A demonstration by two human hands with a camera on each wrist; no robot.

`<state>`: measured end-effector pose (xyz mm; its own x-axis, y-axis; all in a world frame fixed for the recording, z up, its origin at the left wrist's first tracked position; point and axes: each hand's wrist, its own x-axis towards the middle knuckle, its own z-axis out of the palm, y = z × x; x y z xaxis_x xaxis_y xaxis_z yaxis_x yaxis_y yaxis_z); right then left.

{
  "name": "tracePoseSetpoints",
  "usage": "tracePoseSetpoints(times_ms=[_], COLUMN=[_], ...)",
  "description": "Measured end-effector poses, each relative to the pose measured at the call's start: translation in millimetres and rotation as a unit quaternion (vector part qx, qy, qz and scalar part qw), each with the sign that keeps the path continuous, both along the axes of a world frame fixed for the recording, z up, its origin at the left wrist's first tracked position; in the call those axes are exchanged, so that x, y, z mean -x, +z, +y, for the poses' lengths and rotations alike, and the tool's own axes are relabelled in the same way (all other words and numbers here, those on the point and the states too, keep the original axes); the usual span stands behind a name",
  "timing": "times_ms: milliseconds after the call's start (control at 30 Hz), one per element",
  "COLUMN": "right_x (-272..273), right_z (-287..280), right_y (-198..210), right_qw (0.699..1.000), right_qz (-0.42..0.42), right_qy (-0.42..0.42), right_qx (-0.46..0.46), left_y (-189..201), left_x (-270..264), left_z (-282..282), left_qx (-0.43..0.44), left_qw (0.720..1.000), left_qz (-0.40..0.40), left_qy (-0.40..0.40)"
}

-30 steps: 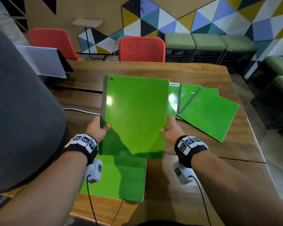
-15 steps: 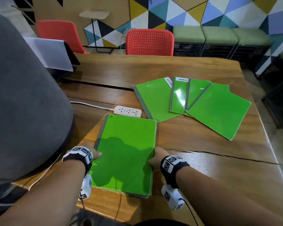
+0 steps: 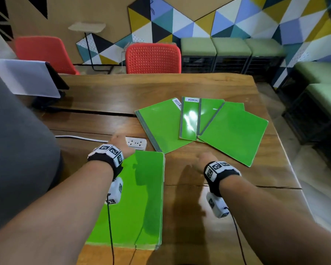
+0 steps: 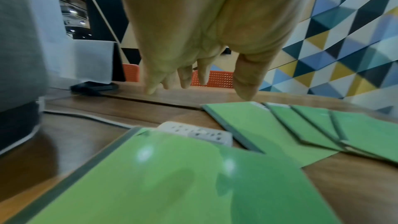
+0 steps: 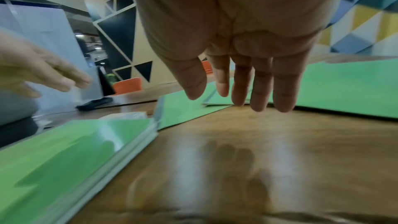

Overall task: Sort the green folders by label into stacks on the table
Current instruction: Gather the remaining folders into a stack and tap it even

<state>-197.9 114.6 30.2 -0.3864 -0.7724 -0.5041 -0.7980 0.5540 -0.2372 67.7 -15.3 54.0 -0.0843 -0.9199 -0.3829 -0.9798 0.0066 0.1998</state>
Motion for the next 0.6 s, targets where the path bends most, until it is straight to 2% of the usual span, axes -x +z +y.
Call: tracePoseSetpoints(times_ms=[167,333,433,600], right_x=[82.0,142.7,163.0,183.4], right_z=[10.7,18.4,11.8,-8.4], right_y=[2.3,-17.0,-33.5,-64.6], right_qw=[0.994,0.975,0.959,0.936], right_qz=[0.022,0.021,0.031,0.030], right_qy=[-0.111,-0.221,-0.281,-0.350], right_qx=[-0.008,-0.023,-0.017,-0.003], left_y=[1.0,-19.4,-31.7,-73.1], left_x=[73.4,120.3,139.9,152.4], left_z=[-35.1,-63.3,-72.2,-94.8], left_qx=[-0.042,-0.103,-0.132,-0.154], left_qw=[0.998,0.995,0.991,0.987], left_qz=[0.035,0.013,0.000,-0.017], left_qy=[-0.041,-0.008,0.018,0.045])
